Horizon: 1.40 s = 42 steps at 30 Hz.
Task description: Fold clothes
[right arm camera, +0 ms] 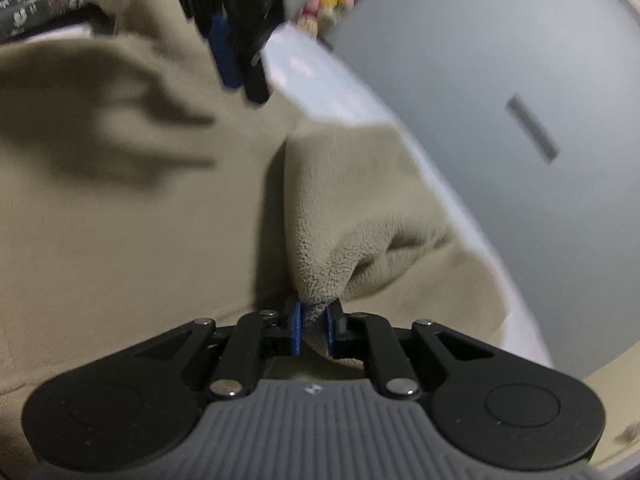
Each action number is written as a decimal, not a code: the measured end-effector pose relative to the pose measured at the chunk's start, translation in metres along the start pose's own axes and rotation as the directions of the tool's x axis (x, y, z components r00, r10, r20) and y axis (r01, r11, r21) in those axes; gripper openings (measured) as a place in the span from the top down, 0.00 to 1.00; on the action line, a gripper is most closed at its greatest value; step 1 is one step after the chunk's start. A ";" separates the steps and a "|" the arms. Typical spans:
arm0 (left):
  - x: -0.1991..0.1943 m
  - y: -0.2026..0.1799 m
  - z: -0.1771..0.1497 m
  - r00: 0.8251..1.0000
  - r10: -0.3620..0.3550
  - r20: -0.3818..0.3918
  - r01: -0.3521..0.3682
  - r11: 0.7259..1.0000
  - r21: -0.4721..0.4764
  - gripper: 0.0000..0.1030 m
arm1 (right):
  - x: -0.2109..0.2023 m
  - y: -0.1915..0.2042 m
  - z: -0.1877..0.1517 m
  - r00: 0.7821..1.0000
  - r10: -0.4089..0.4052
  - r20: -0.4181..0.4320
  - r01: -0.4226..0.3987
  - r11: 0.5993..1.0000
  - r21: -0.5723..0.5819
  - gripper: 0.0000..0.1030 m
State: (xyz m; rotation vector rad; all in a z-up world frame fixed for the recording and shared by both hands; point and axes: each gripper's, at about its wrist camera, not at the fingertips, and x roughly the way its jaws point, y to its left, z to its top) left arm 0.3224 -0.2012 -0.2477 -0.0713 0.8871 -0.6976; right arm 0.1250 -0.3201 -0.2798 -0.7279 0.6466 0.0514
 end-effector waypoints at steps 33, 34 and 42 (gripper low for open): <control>0.121 -0.244 -0.037 0.979 0.205 0.012 -0.151 0.683 0.715 0.51 | 0.050 -0.218 -0.139 0.984 0.160 0.084 -0.161 0.568 0.807 0.79; 0.126 -0.246 -0.042 0.970 0.241 0.027 -0.184 0.659 0.729 0.51 | 0.051 -0.218 -0.139 0.981 0.167 0.097 -0.176 0.567 0.805 0.78; 0.129 -0.236 -0.050 0.951 0.306 0.040 -0.241 0.658 0.713 0.78 | 0.079 -0.210 -0.120 0.964 0.209 0.166 -0.261 0.612 0.746 0.61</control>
